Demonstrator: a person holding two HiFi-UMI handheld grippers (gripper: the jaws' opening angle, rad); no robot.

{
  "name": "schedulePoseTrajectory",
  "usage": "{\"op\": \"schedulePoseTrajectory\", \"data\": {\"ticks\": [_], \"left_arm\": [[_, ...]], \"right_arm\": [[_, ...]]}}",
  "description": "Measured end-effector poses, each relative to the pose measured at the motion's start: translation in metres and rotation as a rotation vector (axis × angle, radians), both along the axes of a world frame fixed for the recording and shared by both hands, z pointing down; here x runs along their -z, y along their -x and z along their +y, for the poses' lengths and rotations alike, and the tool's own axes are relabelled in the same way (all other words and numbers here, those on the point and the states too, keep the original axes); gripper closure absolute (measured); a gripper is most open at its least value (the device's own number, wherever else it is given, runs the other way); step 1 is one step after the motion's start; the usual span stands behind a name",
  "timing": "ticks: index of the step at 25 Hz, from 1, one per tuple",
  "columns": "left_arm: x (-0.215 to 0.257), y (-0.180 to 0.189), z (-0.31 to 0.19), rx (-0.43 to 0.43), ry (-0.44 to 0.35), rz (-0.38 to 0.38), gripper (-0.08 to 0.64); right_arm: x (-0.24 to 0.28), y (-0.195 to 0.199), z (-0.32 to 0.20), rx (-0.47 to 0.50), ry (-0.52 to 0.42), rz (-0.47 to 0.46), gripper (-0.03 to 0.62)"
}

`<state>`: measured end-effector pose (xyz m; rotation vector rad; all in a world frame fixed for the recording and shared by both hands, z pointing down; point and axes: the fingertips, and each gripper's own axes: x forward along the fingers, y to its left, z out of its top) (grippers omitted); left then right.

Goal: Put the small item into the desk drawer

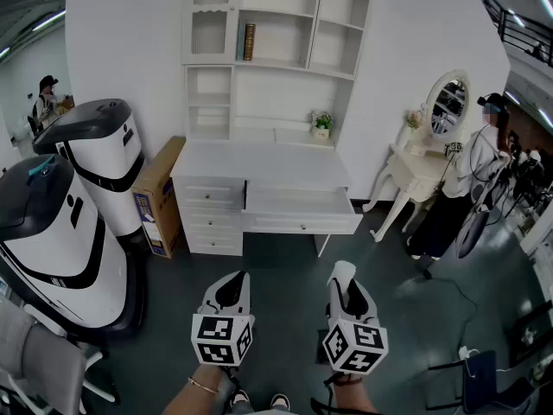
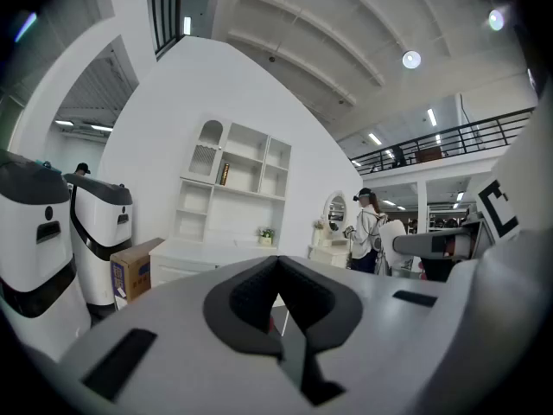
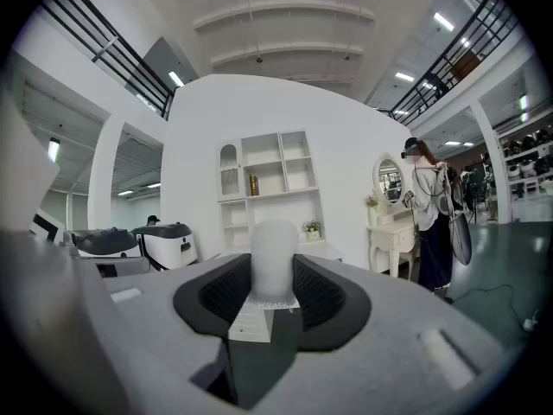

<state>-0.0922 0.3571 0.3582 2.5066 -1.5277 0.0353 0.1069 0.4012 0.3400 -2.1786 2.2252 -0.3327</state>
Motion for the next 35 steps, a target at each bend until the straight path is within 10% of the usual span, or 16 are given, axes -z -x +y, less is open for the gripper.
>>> {"op": "schedulePoseTrajectory", "data": {"ticks": [17, 35], "left_arm": [[-0.006, 0.044, -0.007, -0.007, 0.010, 0.009, 0.563], [-0.026, 0.022, -0.086, 0.001, 0.051, -0.028, 0.563]], "right_arm": [[-0.011, 0.045, 0.001, 0.006, 0.017, -0.031, 0.436], [-0.027, 0.010, -0.078, -0.017, 0.058, -0.036, 0.436]]}}
